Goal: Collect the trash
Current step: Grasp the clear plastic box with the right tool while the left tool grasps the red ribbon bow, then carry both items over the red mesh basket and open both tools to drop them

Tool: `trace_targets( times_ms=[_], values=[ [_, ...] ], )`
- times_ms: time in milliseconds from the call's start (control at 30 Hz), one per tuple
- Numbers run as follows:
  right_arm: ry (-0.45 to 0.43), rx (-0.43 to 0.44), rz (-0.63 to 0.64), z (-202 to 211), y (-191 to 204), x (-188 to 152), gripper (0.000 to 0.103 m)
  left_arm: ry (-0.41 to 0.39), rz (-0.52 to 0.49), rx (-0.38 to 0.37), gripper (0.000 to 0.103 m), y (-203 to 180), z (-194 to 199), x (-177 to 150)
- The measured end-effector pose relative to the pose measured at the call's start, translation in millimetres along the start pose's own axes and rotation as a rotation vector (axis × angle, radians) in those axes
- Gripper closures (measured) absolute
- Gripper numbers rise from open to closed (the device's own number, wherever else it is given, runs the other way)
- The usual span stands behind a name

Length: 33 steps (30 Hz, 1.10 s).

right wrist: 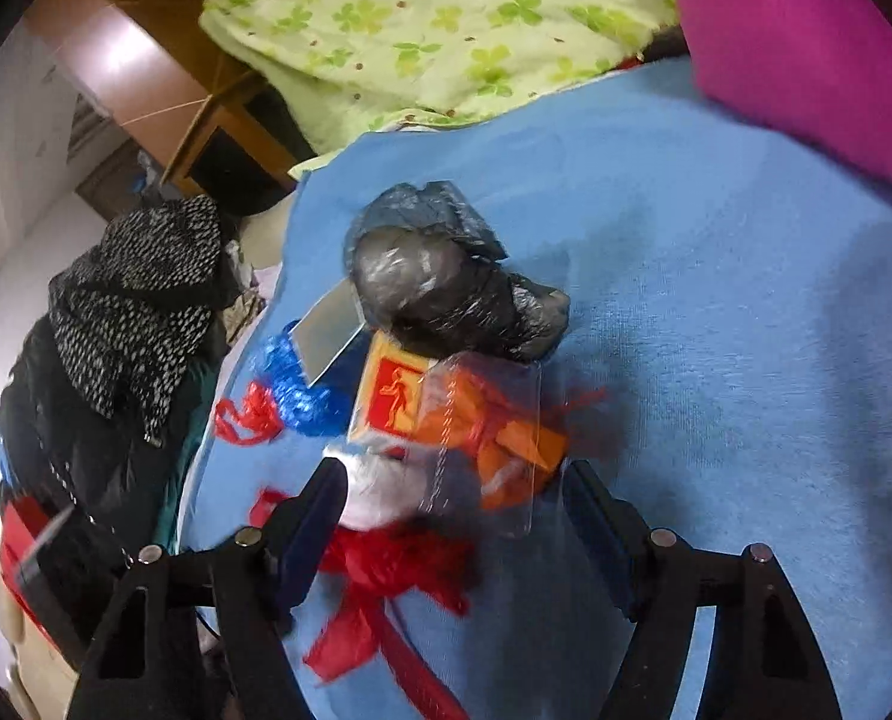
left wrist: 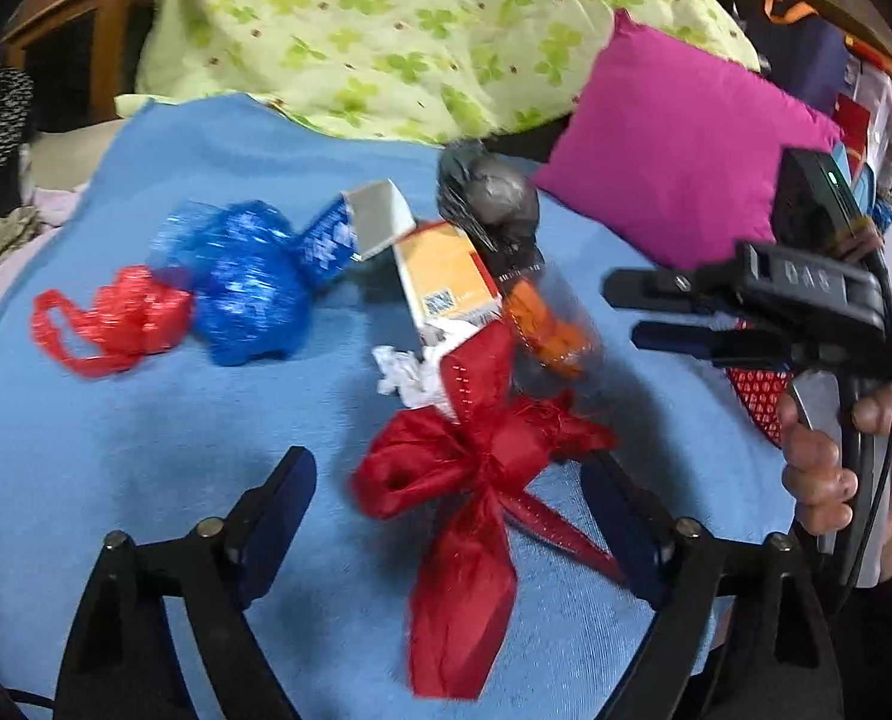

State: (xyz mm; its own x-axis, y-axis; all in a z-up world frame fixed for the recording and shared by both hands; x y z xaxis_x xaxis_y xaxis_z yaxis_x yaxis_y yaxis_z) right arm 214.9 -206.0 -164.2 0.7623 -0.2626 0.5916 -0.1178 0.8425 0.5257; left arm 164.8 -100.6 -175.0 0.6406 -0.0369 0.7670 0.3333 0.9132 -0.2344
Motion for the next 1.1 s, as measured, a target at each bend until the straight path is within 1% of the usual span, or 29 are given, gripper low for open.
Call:
trace_targets(
  times_ms=[33,133,167,233,267,300,367,400,433,467,533,633,767,933,1100],
  values=[
    [0.013,-0.007,-0.011,-6,-3,0,0.026,0.016,-0.003,-0.006,0.027,-1,-5,-2],
    [0.053,-0.014,-0.066,-21,-10,-2,0.027,0.061,0.014,-0.035,0.038,-5,-15,-7],
    [0.064,-0.007,-0.082,-25,-12,-3,0.032,0.068,0.021,-0.040,0.040,-6,-17,-9],
    [0.083,0.013,-0.097,-31,-11,-6,0.037,0.080,0.024,-0.063,0.051,-6,-19,-11],
    [0.091,0.013,-0.094,-33,-10,-7,0.043,0.083,0.025,-0.078,0.055,-8,-19,-12],
    [0.098,0.004,-0.089,-36,-10,-8,0.052,0.087,0.027,-0.090,0.061,-10,-18,-13],
    [0.100,-0.010,-0.086,-38,-11,-12,0.052,0.096,0.027,-0.096,0.072,-11,-19,-18],
    [0.096,-0.011,-0.085,-37,-10,-12,0.053,0.101,0.028,-0.101,0.082,-11,-20,-20],
    [0.090,-0.013,-0.078,-35,-8,-12,0.053,0.109,0.033,-0.117,0.088,-11,-20,-23],
    [0.079,-0.019,-0.067,-33,-7,-11,0.053,0.110,0.035,-0.124,0.089,-12,-19,-24],
    [0.058,-0.030,-0.047,-26,-4,-11,0.053,0.099,0.027,-0.128,0.094,-12,-15,-24],
    [0.019,-0.049,-0.022,-13,-1,-11,0.053,0.082,0.015,-0.140,0.097,-15,-8,-25],
    [-0.047,-0.072,0.020,12,1,-6,0.053,0.054,0.006,-0.164,0.098,-21,8,-27],
    [-0.148,-0.083,0.070,45,6,5,0.053,-0.003,0.013,-0.161,0.099,-18,34,-23],
    [-0.201,-0.074,0.088,69,10,8,0.053,-0.062,0.043,-0.157,0.100,-12,52,-17]
  ],
)
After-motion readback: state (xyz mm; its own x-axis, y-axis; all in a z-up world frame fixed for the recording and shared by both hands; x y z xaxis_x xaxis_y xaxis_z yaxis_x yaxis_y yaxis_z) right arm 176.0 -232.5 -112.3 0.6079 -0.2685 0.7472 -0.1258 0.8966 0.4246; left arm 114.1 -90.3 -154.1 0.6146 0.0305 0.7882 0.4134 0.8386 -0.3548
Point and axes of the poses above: each gripper's, at about its wrist camera, not at the fingertips, and z roughly against the way its jaws point, y to its left, x to its top, the point moved 10 cm from there along -z, roughly the way its jaws point, and after that the axes turned 7 degrees about -y, right-handed, at the moved point
